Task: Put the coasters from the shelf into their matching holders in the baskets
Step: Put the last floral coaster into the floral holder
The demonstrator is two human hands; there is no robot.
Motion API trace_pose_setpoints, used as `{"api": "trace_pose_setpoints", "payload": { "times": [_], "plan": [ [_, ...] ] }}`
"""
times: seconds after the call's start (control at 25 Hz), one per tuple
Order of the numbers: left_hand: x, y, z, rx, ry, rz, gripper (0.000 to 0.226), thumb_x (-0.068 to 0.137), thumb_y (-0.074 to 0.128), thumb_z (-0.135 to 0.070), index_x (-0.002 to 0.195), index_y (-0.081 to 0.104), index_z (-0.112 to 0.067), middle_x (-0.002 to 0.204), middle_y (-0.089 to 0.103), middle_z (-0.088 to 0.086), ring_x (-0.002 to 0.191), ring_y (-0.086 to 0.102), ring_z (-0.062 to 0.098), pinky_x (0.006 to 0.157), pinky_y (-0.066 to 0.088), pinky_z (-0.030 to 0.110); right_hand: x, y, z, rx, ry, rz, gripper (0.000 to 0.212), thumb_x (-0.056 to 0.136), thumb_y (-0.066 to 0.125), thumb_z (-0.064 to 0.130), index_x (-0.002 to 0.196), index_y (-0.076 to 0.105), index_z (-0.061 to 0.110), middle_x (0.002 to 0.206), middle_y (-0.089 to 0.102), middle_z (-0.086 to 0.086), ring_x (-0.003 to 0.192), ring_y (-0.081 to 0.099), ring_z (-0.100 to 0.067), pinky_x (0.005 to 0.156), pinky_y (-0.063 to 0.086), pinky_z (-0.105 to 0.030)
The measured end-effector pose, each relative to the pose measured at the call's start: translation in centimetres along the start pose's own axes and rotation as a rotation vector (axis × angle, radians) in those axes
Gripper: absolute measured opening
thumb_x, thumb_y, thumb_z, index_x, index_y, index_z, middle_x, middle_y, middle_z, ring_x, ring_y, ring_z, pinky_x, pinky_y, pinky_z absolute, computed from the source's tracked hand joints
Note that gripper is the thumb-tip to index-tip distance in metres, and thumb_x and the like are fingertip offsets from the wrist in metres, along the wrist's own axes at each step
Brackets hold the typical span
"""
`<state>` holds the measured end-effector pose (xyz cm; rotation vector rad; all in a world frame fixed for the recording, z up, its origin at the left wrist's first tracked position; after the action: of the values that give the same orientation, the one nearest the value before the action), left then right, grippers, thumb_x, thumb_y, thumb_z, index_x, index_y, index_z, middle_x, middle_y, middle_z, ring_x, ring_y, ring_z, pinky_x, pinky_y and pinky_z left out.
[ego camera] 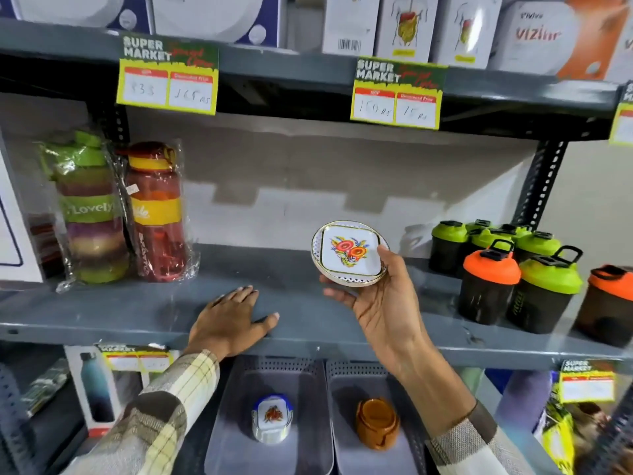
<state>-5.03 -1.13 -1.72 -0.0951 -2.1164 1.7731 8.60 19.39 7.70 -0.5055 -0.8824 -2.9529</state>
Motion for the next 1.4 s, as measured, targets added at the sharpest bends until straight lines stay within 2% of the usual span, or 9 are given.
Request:
{"api": "trace_pose_setpoints", "payload": {
  "times": [0.08, 0.24, 0.4, 0.52, 0.68, 0.88, 1.0, 1.2, 1.4],
  "plan": [
    [-0.1, -0.2, -0.1, -0.002, 0.008, -0.02, 0.088, 0.088, 0.031, -0.074, 0.154, 0.028, -0.017, 0.164, 0.022, 0.0, 0.15, 0.02, 0.015, 0.121, 0.017, 0.037, -1.3, -1.0, -1.3, -0.145, -0.007, -0.079, 0.028, 0.107, 0.042, 0.033, 0.108, 0.065, 0.019, 0.089, 0.072, -0.007, 0.056, 0.062, -0.015, 0.047, 0.051, -0.025],
    [0.0, -0.2, -0.1, -0.003, 0.009, 0.066, 0.1, 0.08, 0.023, -0.08, 0.157, 0.02, -0.015, 0.166, 0.015, 0.001, 0.151, 0.015, 0.016, 0.122, 0.013, 0.04, -4.2, -3.1, -4.4, -0.387, 0.143, -0.064, 0.033, 0.106, 0.047, 0.031, 0.081, 0.067, 0.036, 0.067, 0.059, 0.01, 0.05, 0.045, -0.006, 0.042, 0.035, -0.017],
    [0.0, 0.0, -0.1, 0.043, 0.005, 0.015, 0.097, 0.082, 0.021, -0.08, 0.156, 0.023, -0.017, 0.165, 0.018, 0.0, 0.15, 0.017, 0.016, 0.122, 0.015, 0.039, -6.2, -6.9, -8.7, -0.51, 0.459, -0.105, 0.011, 0.1, 0.061, 0.027, 0.09, 0.066, 0.026, 0.055, 0.058, 0.007, 0.039, 0.048, -0.009, 0.034, 0.035, -0.016],
    [0.2, -0.1, -0.2, 0.054, 0.002, -0.003, 0.092, 0.085, 0.024, -0.077, 0.156, 0.025, -0.018, 0.165, 0.02, -0.002, 0.15, 0.018, 0.015, 0.121, 0.016, 0.038, -6.4, -9.6, -14.2, -0.476, 0.588, -0.153, 0.003, 0.101, 0.062, 0.017, 0.099, 0.062, 0.015, 0.066, 0.063, -0.005, 0.046, 0.056, -0.015, 0.04, 0.045, -0.022],
    [0.2, -0.1, -0.1, 0.063, 0.008, 0.0, 0.093, 0.084, 0.023, -0.077, 0.155, 0.026, -0.018, 0.165, 0.02, -0.002, 0.15, 0.019, 0.014, 0.121, 0.017, 0.04, -4.9, -13.0, -23.2, -0.511, 0.7, -0.195, 0.011, 0.105, 0.053, 0.011, 0.096, 0.058, 0.007, 0.072, 0.06, -0.01, 0.058, 0.057, -0.018, 0.047, 0.051, -0.022],
    [0.2, -0.1, -0.1, 0.058, 0.007, -0.007, 0.094, 0.082, 0.022, -0.078, 0.155, 0.027, -0.019, 0.165, 0.021, -0.004, 0.15, 0.019, 0.013, 0.121, 0.017, 0.04, -2.5, -16.7, -32.3, -0.566, 0.808, -0.301, 0.02, 0.106, 0.051, 0.005, 0.122, 0.056, -0.007, 0.11, 0.068, -0.028, 0.068, 0.061, -0.02, 0.052, 0.057, -0.02],
    [0.3, -0.1, -0.1, 0.053, 0.005, -0.006, 0.095, 0.079, 0.02, -0.079, 0.154, 0.027, -0.02, 0.164, 0.021, -0.005, 0.15, 0.019, 0.013, 0.121, 0.016, 0.041, -0.8, -17.5, -34.8, -0.543, 0.793, -0.329, 0.017, 0.103, 0.054, -0.001, 0.119, 0.051, 0.003, 0.117, 0.061, -0.025, 0.074, 0.062, -0.023, 0.05, 0.058, -0.023],
    [0.3, 0.0, -0.1, 0.042, 0.014, -0.021, 0.094, 0.08, 0.021, -0.078, 0.154, 0.028, -0.02, 0.164, 0.021, -0.005, 0.15, 0.018, 0.012, 0.12, 0.016, 0.041, 0.2, -18.6, -36.9, -0.544, 0.814, -0.363, 0.048, 0.099, 0.061, -0.001, 0.136, 0.031, 0.002, 0.13, 0.058, -0.025, 0.071, 0.064, -0.025, 0.052, 0.06, -0.027],
    [0.2, 0.0, -0.2, 0.025, 0.008, -0.034, 0.092, 0.081, 0.022, -0.077, 0.153, 0.031, -0.02, 0.164, 0.022, -0.006, 0.149, 0.018, 0.011, 0.118, 0.016, 0.039, 0.3, -18.8, -37.8, -0.523, 0.808, -0.394, 0.047, 0.096, 0.063, -0.007, 0.121, 0.028, 0.011, 0.136, 0.054, -0.027, 0.092, 0.065, -0.037, 0.057, 0.062, -0.03]
  ]
}}
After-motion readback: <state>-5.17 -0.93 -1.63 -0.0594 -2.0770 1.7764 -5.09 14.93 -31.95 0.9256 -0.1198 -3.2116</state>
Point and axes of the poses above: each hand's wrist, its own x-axis towards the middle knuckle, its own y-axis out of the palm, z = x × y, the point moved 3 cm from there along x, towards the middle knuckle
